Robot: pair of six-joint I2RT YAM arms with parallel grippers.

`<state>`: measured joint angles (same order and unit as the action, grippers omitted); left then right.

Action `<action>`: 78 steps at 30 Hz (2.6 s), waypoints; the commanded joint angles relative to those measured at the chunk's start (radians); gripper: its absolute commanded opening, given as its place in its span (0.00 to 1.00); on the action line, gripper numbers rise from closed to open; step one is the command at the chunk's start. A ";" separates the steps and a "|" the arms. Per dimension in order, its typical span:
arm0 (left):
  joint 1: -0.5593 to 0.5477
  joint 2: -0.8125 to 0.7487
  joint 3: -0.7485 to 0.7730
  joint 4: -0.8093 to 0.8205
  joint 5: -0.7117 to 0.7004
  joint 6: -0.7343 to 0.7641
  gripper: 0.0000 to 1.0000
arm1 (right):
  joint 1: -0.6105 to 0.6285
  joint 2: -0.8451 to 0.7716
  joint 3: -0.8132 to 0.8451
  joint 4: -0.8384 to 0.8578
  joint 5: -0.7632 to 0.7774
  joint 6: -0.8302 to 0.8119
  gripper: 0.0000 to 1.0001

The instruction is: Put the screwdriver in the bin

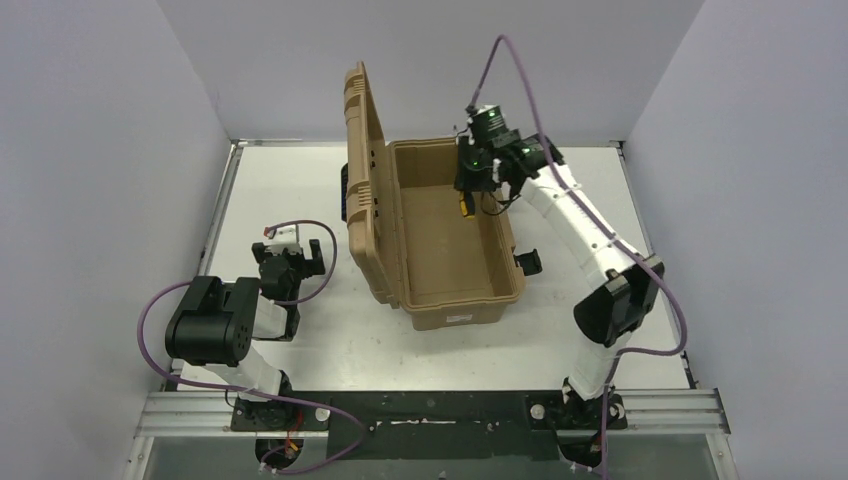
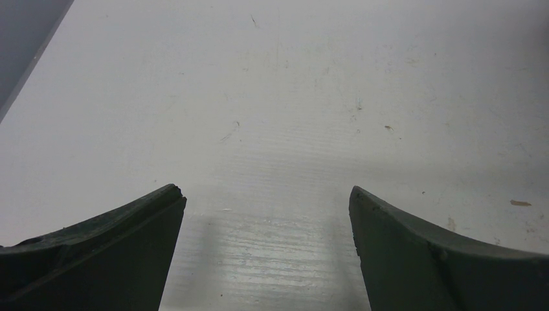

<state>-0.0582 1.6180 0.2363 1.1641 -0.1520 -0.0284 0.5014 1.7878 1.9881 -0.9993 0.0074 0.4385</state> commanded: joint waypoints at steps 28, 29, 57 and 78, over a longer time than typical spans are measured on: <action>-0.003 -0.005 0.015 0.054 0.006 0.003 0.97 | 0.118 0.361 -0.360 0.325 0.052 0.115 0.12; -0.003 -0.005 0.016 0.055 0.006 0.002 0.97 | 0.117 0.361 -0.356 0.324 0.051 0.117 0.17; -0.003 -0.003 0.015 0.056 0.006 0.003 0.97 | -0.021 -0.095 -0.188 0.342 0.100 -0.163 1.00; -0.003 -0.003 0.015 0.055 0.004 0.004 0.97 | -0.566 -0.707 -1.518 1.290 -0.028 -0.268 1.00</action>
<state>-0.0582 1.6180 0.2363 1.1641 -0.1520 -0.0288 -0.0547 1.1404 0.5770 -0.0269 0.0563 0.1890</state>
